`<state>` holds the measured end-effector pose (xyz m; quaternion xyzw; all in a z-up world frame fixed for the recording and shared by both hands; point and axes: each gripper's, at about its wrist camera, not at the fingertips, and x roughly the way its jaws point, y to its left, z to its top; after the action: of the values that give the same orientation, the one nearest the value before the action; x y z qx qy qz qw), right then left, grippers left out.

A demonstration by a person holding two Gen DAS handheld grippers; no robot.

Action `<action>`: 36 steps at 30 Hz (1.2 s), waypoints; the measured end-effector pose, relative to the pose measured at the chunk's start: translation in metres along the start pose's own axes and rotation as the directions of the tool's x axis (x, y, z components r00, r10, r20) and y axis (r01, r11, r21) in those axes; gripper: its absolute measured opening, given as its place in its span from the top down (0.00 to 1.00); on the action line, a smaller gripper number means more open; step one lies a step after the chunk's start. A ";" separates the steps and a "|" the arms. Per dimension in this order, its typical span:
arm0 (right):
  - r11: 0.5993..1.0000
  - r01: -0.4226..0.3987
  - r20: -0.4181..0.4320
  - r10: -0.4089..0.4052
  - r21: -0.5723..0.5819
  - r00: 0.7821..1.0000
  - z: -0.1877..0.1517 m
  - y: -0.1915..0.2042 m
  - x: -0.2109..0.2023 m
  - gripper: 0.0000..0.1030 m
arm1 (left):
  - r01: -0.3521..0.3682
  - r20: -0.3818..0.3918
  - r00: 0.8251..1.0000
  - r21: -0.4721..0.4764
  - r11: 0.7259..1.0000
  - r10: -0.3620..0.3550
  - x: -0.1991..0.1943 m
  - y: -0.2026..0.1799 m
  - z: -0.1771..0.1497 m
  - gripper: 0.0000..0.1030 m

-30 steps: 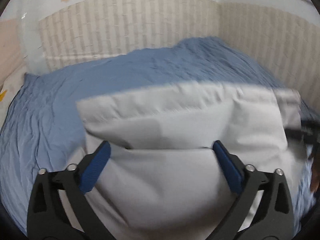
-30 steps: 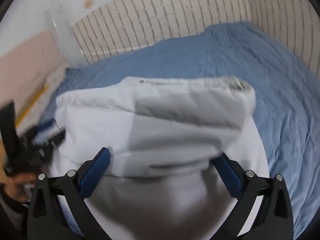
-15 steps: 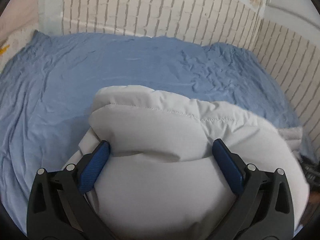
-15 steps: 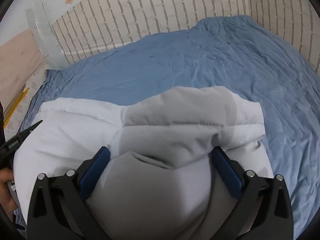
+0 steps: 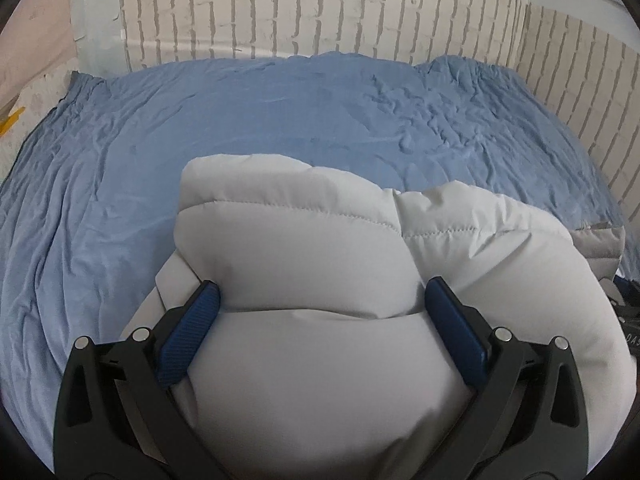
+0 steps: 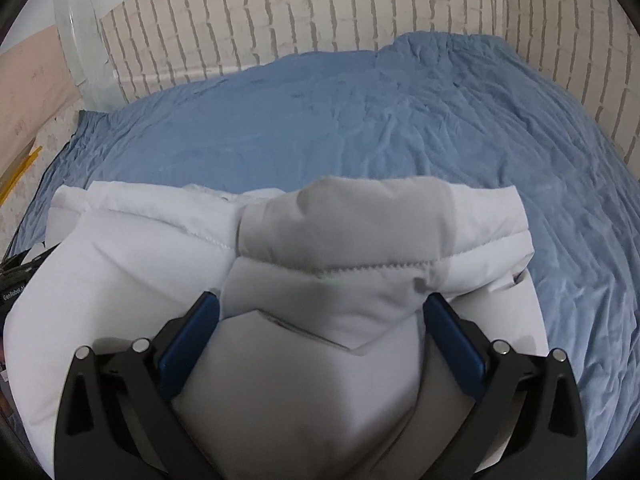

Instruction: Fold large clothes

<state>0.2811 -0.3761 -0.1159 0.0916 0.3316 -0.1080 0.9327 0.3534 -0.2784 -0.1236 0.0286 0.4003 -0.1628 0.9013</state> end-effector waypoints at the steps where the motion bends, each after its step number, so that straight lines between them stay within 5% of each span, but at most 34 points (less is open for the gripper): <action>1: 1.000 0.002 0.001 -0.002 0.000 1.000 0.000 0.000 0.000 0.01 | -0.002 0.000 1.000 0.002 1.000 0.002 -0.002 0.002 -0.002 0.03; 6: 1.000 0.010 0.003 -0.010 0.008 1.000 0.000 0.002 -0.015 0.02 | 0.026 0.024 0.999 -0.022 0.999 -0.026 -0.014 0.013 -0.007 0.03; 10: 0.996 -0.027 0.068 0.021 0.089 0.997 -0.007 -0.002 -0.066 0.01 | -0.026 0.110 0.993 -0.033 0.999 0.029 -0.065 0.017 -0.010 0.03; 15: 0.997 -0.078 0.092 0.077 0.014 0.993 -0.028 0.022 -0.102 0.02 | -0.002 0.163 0.986 0.117 0.993 -0.017 -0.116 -0.012 -0.031 0.03; 19: 0.997 -0.038 -0.067 0.033 -0.065 0.997 -0.052 0.034 -0.052 0.01 | -0.107 0.090 0.992 0.238 0.965 0.088 -0.079 -0.021 -0.070 0.03; 24: 0.996 -0.051 -0.085 0.045 -0.075 0.995 -0.054 0.035 -0.037 0.01 | -0.047 0.014 0.999 0.135 0.990 0.046 -0.072 -0.001 -0.070 0.03; 27: 0.992 -0.088 -0.060 0.083 -0.089 0.995 -0.035 0.020 -0.063 0.02 | -0.035 0.069 0.997 0.114 0.993 0.028 -0.099 0.012 -0.066 0.03; 30: 0.998 0.001 0.096 0.005 -0.068 0.995 -0.011 -0.021 -0.108 0.02 | -0.132 0.167 0.979 0.083 0.988 0.117 -0.132 0.039 -0.053 0.03; 32: 0.999 0.033 0.117 -0.029 -0.029 0.993 -0.007 -0.060 -0.120 0.02 | -0.181 0.169 0.970 0.031 0.983 0.173 -0.143 0.068 -0.044 0.03; 36: 0.998 -0.023 -0.105 0.030 0.065 0.994 -0.046 -0.139 -0.074 0.02 | -0.168 0.027 0.986 0.008 0.986 0.167 -0.128 0.109 -0.048 0.03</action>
<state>0.1608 -0.4877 -0.1176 0.1312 0.3756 -0.1011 0.9119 0.2733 -0.1318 -0.0712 0.0646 0.3840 -0.0888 0.9168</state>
